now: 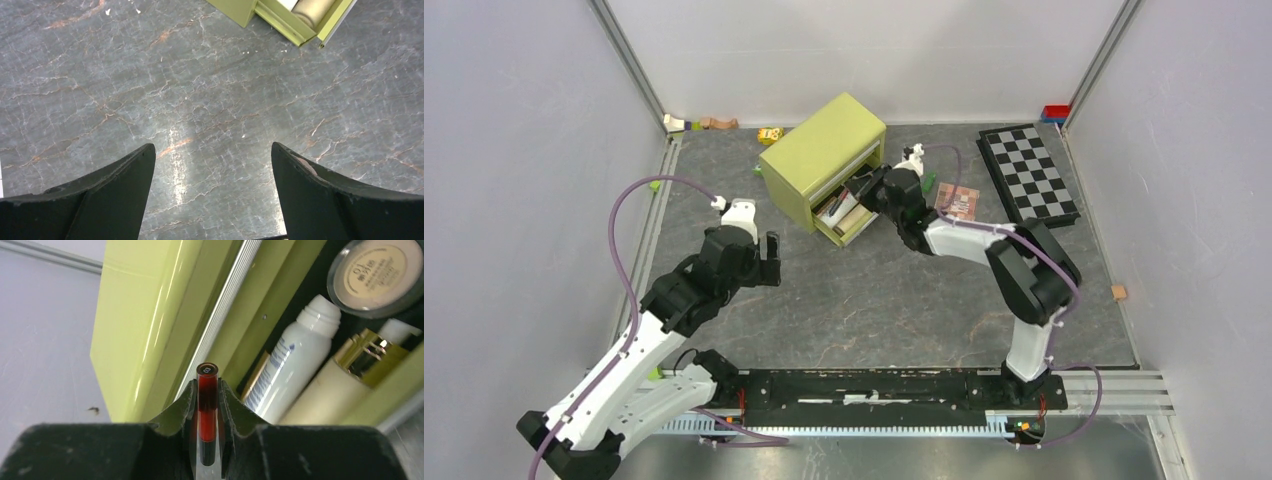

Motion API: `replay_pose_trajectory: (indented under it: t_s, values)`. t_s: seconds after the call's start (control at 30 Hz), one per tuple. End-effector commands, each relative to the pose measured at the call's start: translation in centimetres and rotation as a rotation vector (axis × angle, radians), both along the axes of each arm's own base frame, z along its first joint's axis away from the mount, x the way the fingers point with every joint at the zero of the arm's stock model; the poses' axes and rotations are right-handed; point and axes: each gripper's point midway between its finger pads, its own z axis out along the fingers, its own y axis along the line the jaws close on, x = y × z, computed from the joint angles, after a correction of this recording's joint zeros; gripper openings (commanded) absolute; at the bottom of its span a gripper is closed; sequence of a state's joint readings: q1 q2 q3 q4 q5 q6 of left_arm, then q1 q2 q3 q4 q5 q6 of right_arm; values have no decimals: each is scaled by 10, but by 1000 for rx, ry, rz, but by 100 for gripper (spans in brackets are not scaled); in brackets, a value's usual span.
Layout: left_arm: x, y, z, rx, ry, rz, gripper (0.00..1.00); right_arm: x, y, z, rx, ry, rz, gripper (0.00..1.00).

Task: Organize the makeup
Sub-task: Place the makeup in the drawer.

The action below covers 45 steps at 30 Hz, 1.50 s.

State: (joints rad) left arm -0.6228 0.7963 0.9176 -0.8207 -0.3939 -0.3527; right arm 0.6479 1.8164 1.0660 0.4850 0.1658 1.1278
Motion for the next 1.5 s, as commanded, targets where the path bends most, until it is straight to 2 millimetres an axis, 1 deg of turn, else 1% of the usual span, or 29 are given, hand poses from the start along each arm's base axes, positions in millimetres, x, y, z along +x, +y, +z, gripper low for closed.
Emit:
replay_pose_trajectory:
  t_s: [0.0,0.03,0.1,0.27,0.43,0.5,0.57,0.6,0.67,0.73,0.83,0.9,1.0,1.07,1.1,1.13,1.2,1.33,1.43,1.47]
  values:
    - [4,1,3,3,-86,-44,91,28,18,9,84,-1,-1,0]
    - [6,3,5,8,-91,-34,91,33,18,5,94,1,-17,0]
    - [9,8,2,29,-97,-1,91,41,15,-2,101,14,-51,0]
    - [12,0,-6,36,-63,-29,90,53,9,-23,115,60,-110,0]
    - [12,0,-4,27,-75,-32,90,63,11,-34,120,81,-134,5]
    - [12,0,-3,26,-81,-30,90,67,11,-39,113,88,-145,9]
    - [12,0,-3,25,-82,-29,90,69,10,-43,110,93,-155,16]
    - [11,0,-3,25,-82,-30,90,70,11,-45,111,96,-158,21]
    - [11,0,-3,23,-82,-34,90,70,10,-47,110,102,-159,34]
    - [11,-1,-4,21,-81,-37,90,69,9,-48,105,104,-158,43]
    - [11,-2,-4,20,-81,-41,90,66,6,-47,98,102,-159,53]
    - [11,-2,-4,19,-82,-42,90,64,3,-44,96,97,-156,56]
    - [11,-1,-4,20,-84,-41,90,61,-5,-34,75,71,-153,56]
    - [11,-2,-4,19,-83,-43,90,58,-13,-21,45,38,-152,56]
    - [11,-2,-5,21,-81,-43,90,57,-18,-12,27,16,-152,56]
    - [11,-2,-5,20,-79,-44,90,56,-25,-7,3,4,-156,56]
    - [11,-3,-6,22,-77,-47,90,52,-37,10,-46,-36,-155,56]
    - [11,-3,-6,21,-76,-49,90,40,-66,30,-178,-100,-157,57]
    - [11,-3,-6,21,-75,-48,90,32,-95,34,-308,-112,-173,58]
    - [11,-3,-6,21,-74,-51,90,30,-105,32,-365,-108,-179,59]
